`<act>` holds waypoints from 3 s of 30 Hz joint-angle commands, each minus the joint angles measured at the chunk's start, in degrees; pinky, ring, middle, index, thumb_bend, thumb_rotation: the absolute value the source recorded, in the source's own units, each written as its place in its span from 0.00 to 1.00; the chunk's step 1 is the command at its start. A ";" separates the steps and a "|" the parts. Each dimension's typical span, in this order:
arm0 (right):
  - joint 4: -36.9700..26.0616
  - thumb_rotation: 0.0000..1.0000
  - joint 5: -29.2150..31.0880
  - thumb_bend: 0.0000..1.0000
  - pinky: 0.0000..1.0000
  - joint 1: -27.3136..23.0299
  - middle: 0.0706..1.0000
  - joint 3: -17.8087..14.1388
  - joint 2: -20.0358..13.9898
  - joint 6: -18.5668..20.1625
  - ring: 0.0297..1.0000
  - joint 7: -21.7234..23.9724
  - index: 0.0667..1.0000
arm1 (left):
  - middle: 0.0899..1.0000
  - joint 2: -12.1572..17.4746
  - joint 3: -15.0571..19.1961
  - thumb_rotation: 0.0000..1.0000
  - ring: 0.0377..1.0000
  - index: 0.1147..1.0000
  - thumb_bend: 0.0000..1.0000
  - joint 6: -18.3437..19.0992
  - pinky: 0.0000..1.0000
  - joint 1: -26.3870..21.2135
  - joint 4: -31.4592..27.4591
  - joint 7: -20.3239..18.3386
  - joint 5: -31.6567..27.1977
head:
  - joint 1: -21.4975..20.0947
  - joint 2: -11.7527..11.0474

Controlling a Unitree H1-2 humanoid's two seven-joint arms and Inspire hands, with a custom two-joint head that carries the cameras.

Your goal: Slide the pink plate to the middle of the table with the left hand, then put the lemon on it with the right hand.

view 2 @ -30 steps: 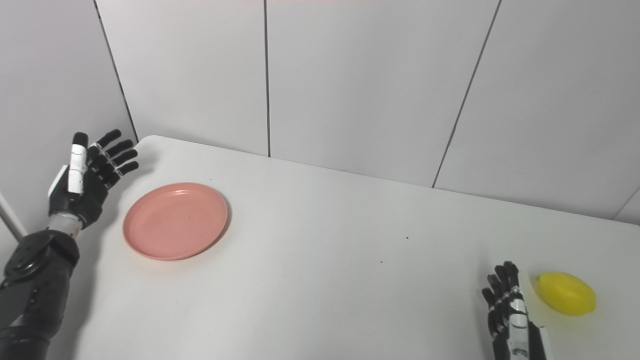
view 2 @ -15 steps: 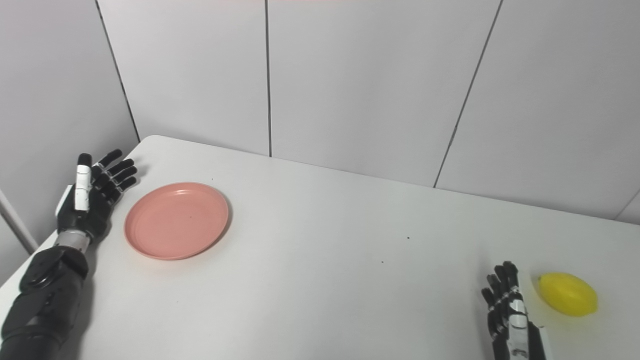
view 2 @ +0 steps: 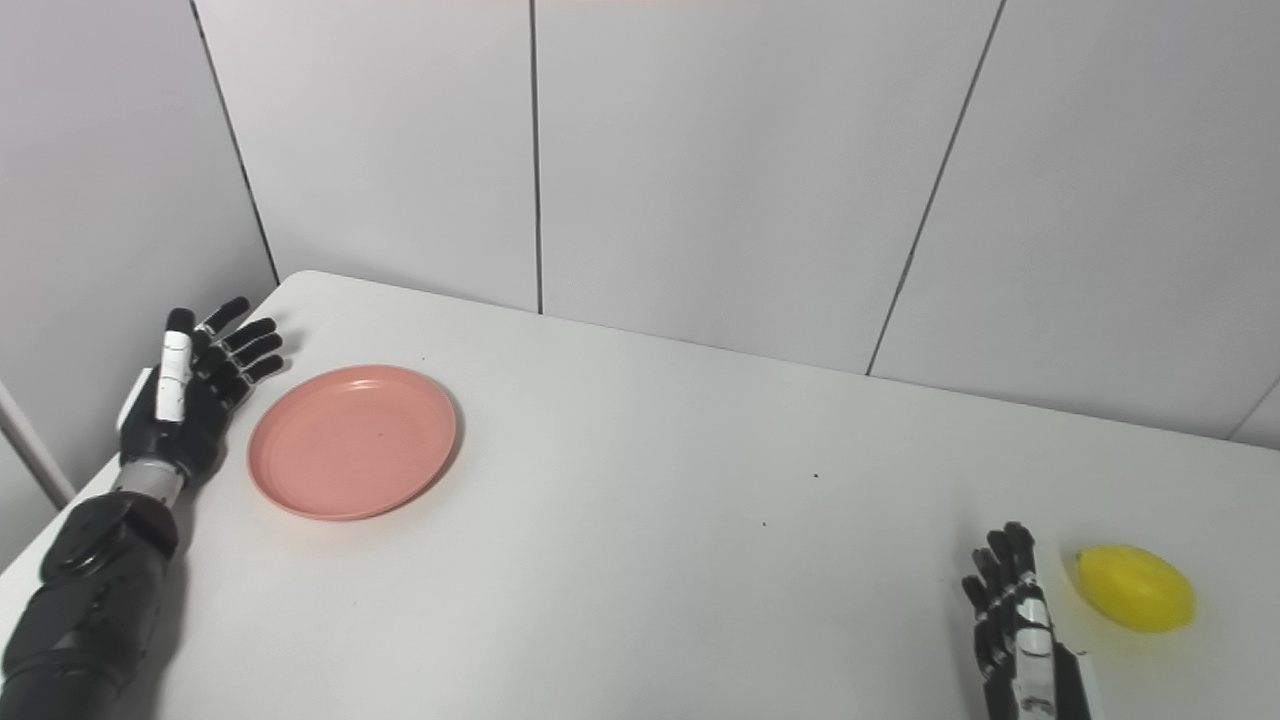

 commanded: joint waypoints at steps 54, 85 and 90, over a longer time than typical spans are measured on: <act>0.27 0.99 -1.52 0.66 1.00 0.95 0.98 1.29 0.95 1.04 1.00 -0.80 1.00 | 0.73 -13.74 -5.12 0.83 0.75 0.77 0.87 22.08 0.76 8.19 -32.99 16.20 7.48 | -1.18 1.79; -0.23 0.94 -2.34 0.68 1.00 0.73 0.96 1.66 1.60 1.46 0.97 -1.55 0.99 | 0.75 -22.91 -4.90 0.79 0.79 0.77 0.89 21.42 0.80 11.71 -37.02 17.39 4.70 | -2.57 3.12; 0.33 0.94 -2.04 0.68 0.99 0.46 0.96 1.71 1.74 0.86 0.97 -1.32 0.99 | 0.74 -25.53 -3.74 0.78 0.78 0.76 0.90 22.83 0.80 11.61 -38.32 18.81 1.65 | -2.93 3.43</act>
